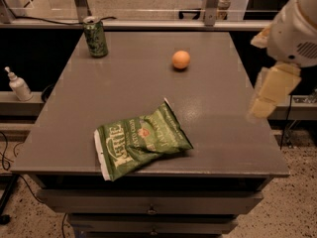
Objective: Pick green can
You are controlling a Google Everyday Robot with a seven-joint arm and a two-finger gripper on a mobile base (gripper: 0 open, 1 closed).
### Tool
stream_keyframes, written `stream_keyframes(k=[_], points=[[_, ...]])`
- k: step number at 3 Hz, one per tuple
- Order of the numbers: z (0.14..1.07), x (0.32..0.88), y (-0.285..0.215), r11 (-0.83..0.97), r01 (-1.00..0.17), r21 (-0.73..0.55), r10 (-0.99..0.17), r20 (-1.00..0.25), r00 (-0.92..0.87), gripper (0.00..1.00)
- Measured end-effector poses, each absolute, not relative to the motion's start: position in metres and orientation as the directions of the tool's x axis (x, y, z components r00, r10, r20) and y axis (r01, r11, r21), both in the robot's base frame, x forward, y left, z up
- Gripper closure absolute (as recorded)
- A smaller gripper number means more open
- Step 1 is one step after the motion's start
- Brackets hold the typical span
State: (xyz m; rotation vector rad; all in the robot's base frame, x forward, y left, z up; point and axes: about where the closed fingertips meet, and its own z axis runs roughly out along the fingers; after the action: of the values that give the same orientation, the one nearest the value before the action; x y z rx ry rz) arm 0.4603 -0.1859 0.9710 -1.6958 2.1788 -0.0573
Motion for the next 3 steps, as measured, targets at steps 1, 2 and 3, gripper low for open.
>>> stream_keyframes(k=[1, 2, 3], points=[[0.948, 0.496, -0.123, 0.296, -0.927, -0.23, -0.897, -0.401, -0.187, 0.0], [0.932, 0.524, -0.051, 0.352, -0.921, -0.17, -0.806, -0.555, -0.205, 0.0], [0.942, 0.534, -0.047, 0.377, -0.904, -0.204, -0.786, -0.587, -0.195, 0.0]])
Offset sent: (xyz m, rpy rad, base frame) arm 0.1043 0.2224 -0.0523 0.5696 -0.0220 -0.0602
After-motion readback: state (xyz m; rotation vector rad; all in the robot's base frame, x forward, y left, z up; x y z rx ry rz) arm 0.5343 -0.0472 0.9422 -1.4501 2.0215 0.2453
